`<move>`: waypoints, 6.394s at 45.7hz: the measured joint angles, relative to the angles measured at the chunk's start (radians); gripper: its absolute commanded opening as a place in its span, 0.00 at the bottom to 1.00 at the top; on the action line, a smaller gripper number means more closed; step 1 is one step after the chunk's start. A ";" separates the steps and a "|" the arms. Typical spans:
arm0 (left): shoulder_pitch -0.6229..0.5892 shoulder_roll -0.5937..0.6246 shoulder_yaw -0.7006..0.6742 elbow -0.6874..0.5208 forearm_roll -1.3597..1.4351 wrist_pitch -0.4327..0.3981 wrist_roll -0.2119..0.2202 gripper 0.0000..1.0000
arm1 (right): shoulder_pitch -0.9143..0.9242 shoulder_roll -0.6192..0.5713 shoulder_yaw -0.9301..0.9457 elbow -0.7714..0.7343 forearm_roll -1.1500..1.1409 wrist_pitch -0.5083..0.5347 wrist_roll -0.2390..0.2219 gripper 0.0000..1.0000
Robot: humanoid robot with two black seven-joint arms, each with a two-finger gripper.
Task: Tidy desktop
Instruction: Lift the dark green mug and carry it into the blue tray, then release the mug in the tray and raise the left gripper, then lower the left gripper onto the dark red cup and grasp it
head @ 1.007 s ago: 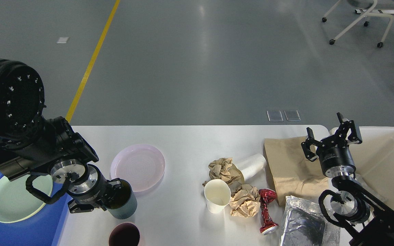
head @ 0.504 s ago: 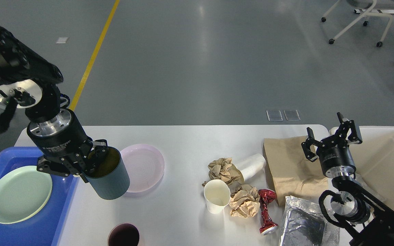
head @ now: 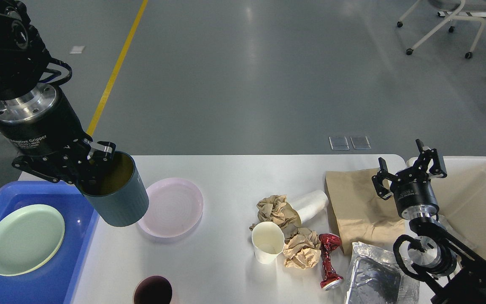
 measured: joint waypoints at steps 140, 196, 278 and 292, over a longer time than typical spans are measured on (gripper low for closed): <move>1.035 0.776 -0.374 0.404 0.694 0.388 -0.073 0.95 | 0.000 0.000 0.000 0.001 0.000 0.000 0.000 1.00; -0.227 0.040 0.037 -0.134 -0.144 0.096 0.162 0.95 | 0.000 0.000 0.000 0.000 0.000 0.000 0.000 1.00; 0.921 -0.158 -0.321 0.043 0.286 0.802 0.160 0.79 | 0.000 0.000 0.000 0.001 0.001 0.000 0.000 1.00; 0.939 -0.167 -0.305 0.053 0.305 0.814 0.166 0.51 | 0.000 0.000 0.000 0.002 0.001 0.000 0.000 1.00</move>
